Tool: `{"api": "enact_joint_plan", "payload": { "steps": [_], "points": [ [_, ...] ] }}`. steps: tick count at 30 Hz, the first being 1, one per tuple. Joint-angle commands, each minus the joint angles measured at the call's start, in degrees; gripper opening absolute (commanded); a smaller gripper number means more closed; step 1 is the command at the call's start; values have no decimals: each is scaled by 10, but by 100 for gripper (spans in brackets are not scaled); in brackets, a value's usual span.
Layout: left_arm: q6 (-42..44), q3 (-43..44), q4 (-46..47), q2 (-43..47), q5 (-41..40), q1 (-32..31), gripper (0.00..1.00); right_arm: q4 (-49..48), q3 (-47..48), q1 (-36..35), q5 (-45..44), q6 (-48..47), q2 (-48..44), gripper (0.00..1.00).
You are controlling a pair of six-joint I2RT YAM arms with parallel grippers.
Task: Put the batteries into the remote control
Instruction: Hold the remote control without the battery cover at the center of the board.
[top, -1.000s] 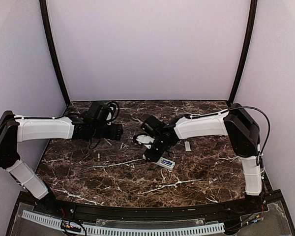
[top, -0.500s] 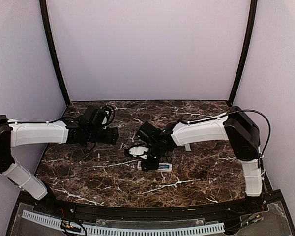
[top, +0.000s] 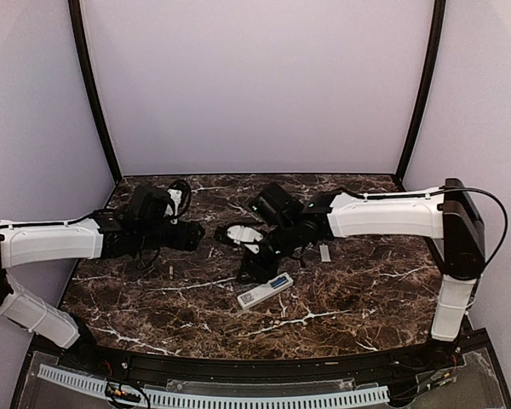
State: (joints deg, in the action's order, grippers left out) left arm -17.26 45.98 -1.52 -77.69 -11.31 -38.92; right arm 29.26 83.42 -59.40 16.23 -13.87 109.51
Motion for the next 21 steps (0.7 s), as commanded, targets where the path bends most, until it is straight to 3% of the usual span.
{"api": "enact_joint_plan", "payload": {
  "steps": [1, 5, 8, 14, 21],
  "points": [
    [50, -28, 45, 32, 19, -24, 78, -10, -23, 52, -33, 155, -60, 49],
    [128, -43, 73, 22, 8, -104, 77, 25, -63, 97, -68, 269, -105, 42],
    [152, -43, 86, 2, 37, -145, 69, 49, -84, 118, -90, 341, -122, 39],
    [162, -1, 125, -74, 104, -157, 49, 18, -137, 123, -66, 434, -141, 38],
    [195, 115, 63, -205, 153, -178, 43, -40, -185, 134, -40, 457, -149, 32]
  ]
}}
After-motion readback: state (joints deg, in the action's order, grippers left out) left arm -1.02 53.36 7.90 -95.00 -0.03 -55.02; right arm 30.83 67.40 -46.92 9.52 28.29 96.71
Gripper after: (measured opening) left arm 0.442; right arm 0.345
